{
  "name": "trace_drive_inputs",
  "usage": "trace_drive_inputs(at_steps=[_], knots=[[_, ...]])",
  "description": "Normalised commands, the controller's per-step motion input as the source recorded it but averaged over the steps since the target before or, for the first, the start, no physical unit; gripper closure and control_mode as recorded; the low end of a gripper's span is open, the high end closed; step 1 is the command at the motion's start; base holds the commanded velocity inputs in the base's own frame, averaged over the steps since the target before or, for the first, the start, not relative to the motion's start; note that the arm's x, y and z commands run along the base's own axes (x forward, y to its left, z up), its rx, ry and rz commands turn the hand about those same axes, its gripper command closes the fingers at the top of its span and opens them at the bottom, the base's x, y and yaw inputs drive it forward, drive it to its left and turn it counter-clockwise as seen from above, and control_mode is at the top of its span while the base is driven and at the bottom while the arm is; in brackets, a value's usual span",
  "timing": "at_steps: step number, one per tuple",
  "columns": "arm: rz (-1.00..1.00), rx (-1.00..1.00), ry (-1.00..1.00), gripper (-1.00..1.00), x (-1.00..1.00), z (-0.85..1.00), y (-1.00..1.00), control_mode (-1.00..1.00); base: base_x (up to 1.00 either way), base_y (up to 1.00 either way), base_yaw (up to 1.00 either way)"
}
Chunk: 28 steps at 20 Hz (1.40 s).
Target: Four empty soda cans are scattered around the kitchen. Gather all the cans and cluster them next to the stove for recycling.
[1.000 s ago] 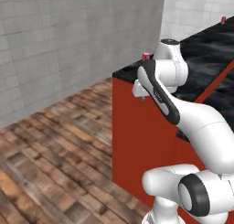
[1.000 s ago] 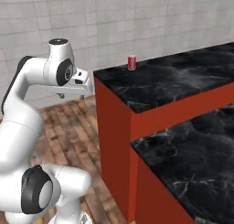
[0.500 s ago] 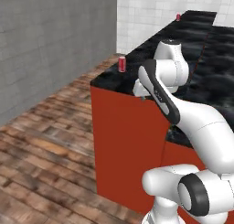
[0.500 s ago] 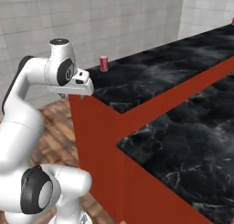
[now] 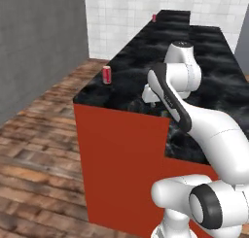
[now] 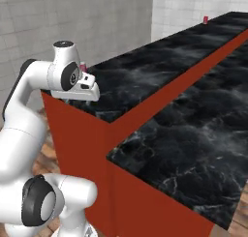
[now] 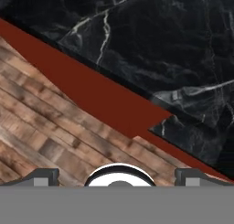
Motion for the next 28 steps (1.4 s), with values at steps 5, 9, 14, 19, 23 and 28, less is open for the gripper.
trace_drive_inputs(at_steps=[5,9,14,19,23,28], knots=[[0.0,0.0,0.0,-1.0,0.0,0.0,0.0,1.0,0.36,0.29,-0.31],[0.0,0.0,0.0,-1.0,0.0,0.0,0.0,1.0,0.22,0.47,-0.36],[0.0,0.0,0.0,-1.0,0.0,0.0,0.0,1.0,0.25,0.47,-0.37],[0.0,0.0,0.0,-1.0,0.0,0.0,0.0,1.0,0.3,0.42,-0.44],[0.0,0.0,0.0,-1.0,0.0,0.0,0.0,1.0,0.44,0.31,-0.37],[0.0,0.0,0.0,-1.0,0.0,0.0,0.0,1.0,0.35,0.44,-0.25]])
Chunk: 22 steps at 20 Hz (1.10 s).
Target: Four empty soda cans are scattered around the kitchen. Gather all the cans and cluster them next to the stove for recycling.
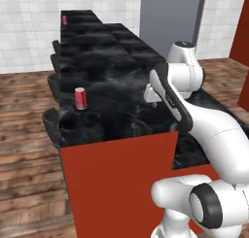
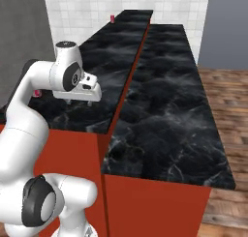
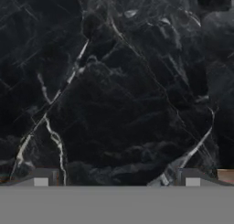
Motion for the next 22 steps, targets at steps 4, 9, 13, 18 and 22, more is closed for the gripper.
trace_drive_inputs(at_steps=[4,9,13,18,22], knots=[[0.0,0.0,0.0,-1.0,0.0,0.0,0.0,1.0,0.12,0.61,-0.13],[0.0,0.0,0.0,-1.0,0.0,0.0,0.0,1.0,0.07,0.6,-0.09],[0.0,0.0,0.0,-1.0,0.0,0.0,0.0,1.0,0.27,0.26,-0.07],[0.0,0.0,0.0,-1.0,0.0,0.0,0.0,1.0,0.19,0.0,0.0],[0.0,0.0,0.0,-1.0,0.0,0.0,0.0,1.0,0.01,0.0,0.0]])
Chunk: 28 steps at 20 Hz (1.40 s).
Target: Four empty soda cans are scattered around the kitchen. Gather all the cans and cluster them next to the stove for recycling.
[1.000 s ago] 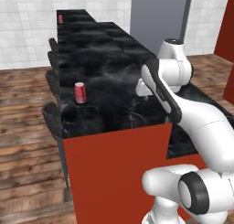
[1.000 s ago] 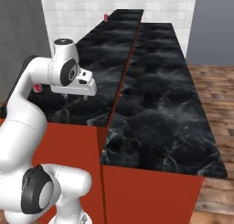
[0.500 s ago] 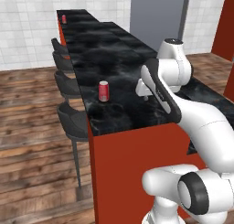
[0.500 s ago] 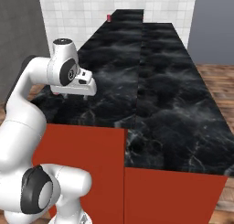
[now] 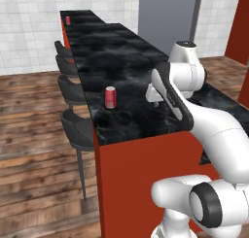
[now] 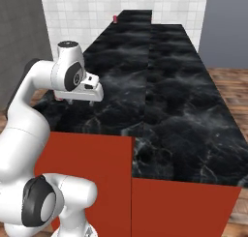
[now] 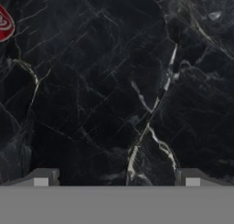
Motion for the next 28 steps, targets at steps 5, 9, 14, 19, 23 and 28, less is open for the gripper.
trace_drive_inputs(at_steps=[5,9,14,19,23,28], knots=[[0.0,0.0,0.0,-1.0,0.0,0.0,0.0,1.0,0.0,0.0,0.0],[0.0,0.0,0.0,-1.0,0.0,0.0,0.0,1.0,0.0,0.0,0.0],[0.0,0.0,0.0,-1.0,0.0,0.0,0.0,1.0,0.0,0.0,0.0],[0.0,0.0,0.0,-1.0,0.0,0.0,0.0,-1.0,0.0,0.0,0.0],[0.0,0.0,0.0,-1.0,0.0,0.02,0.04,-1.0,0.0,0.0,0.0],[0.0,0.0,0.0,-1.0,0.0,0.21,0.07,-1.0,0.0,0.0,0.0]])
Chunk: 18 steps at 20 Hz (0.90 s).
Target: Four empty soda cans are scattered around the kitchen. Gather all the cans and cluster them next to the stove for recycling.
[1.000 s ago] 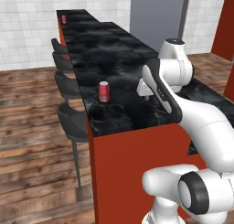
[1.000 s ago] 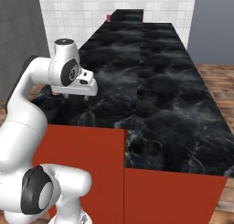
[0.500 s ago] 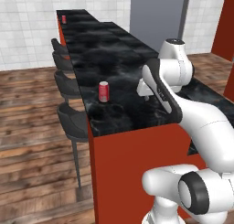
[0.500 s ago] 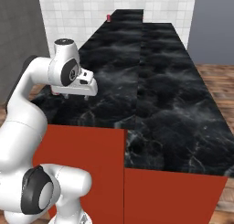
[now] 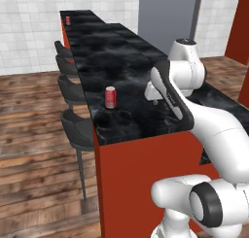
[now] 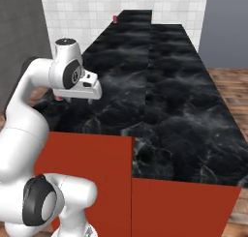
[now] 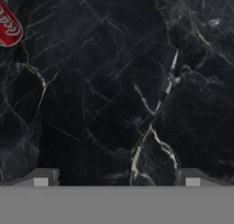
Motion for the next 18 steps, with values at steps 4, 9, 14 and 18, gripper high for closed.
trace_drive_inputs(at_steps=[4,9,14,18], knots=[[0.0,-0.03,0.0,-1.0,0.01,0.29,0.22,-1.0,0.0,0.0,0.0],[0.0,0.0,0.0,-1.0,0.01,0.23,0.15,-1.0,0.0,0.0,0.0],[0.0,0.0,0.0,-1.0,0.03,0.08,0.06,-1.0,0.0,0.0,0.0],[0.0,0.0,0.0,-1.0,0.05,0.07,0.13,-1.0,0.0,0.0,0.0]])
